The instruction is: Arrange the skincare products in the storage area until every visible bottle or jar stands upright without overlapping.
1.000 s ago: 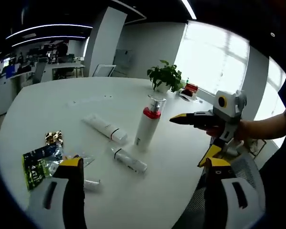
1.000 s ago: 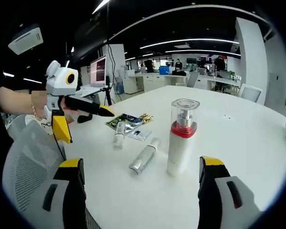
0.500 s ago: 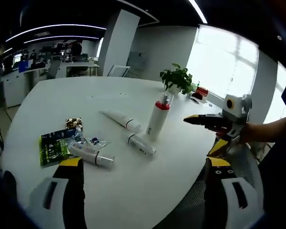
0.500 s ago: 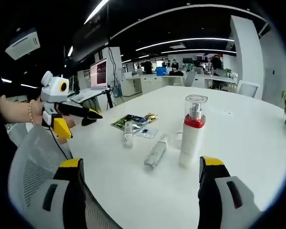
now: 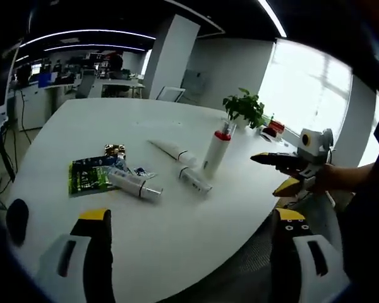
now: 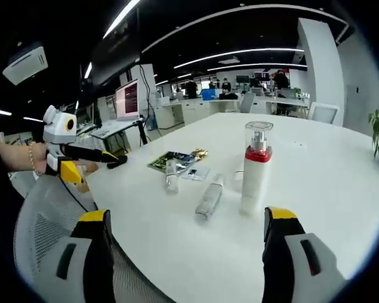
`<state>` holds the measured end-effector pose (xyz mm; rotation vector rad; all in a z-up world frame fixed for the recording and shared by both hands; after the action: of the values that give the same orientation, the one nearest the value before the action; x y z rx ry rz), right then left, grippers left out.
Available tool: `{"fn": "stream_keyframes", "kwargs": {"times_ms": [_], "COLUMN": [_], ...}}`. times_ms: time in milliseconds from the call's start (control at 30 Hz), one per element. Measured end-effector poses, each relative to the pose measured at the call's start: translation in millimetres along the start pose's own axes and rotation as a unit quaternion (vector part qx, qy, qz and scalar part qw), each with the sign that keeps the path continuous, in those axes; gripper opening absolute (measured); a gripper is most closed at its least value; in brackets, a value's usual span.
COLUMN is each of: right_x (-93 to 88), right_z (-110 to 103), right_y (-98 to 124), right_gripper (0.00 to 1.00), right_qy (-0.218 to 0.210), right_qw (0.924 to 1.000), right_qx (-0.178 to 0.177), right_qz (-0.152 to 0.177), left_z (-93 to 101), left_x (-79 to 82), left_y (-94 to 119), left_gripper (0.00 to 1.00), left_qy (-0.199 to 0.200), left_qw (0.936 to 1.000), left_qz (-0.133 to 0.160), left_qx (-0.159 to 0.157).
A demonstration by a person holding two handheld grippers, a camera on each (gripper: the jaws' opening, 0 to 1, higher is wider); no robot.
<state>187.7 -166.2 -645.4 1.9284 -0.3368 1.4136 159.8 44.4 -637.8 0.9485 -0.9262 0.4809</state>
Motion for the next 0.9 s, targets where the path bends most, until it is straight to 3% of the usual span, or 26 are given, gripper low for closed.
{"fn": "stream_keyframes", "kwargs": {"times_ms": [500, 667, 900], "right_x": [-6.6, 1.7, -0.4], "right_z": [-3.9, 4.9, 1.3], "right_y": [-6.5, -8.5, -19.5], "right_gripper": [1.00, 0.99, 0.85], "right_qy": [0.004, -0.001, -0.002], "right_qw": [0.9996, 0.9998, 0.9990], "right_qx": [0.012, 0.001, 0.014], "right_qz": [-0.024, -0.018, -0.042], "left_z": [-6.1, -2.9, -1.4], "left_x": [-6.8, -8.2, -9.0], "left_y": [1.5, 0.8, -0.1], "left_gripper": [0.97, 0.97, 0.96], "left_qy": [0.001, 0.001, 0.003], "left_qw": [1.0000, 1.0000, 1.0000], "left_qz": [-0.003, -0.006, -0.007], "left_qx": [0.007, 0.002, -0.004]}}
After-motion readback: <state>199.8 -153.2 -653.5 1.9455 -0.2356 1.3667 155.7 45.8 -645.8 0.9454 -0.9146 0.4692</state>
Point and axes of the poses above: the point that each gripper's makers call its tool centre point, and the gripper's own axes: y roughly backward along the fingers, z roughly to its right, x roughly out of its top, the point moved 2 cm from there along y, roughly backward along the fingers, and after that the axes turned 5 degrees about x, right-handed, at the moved point
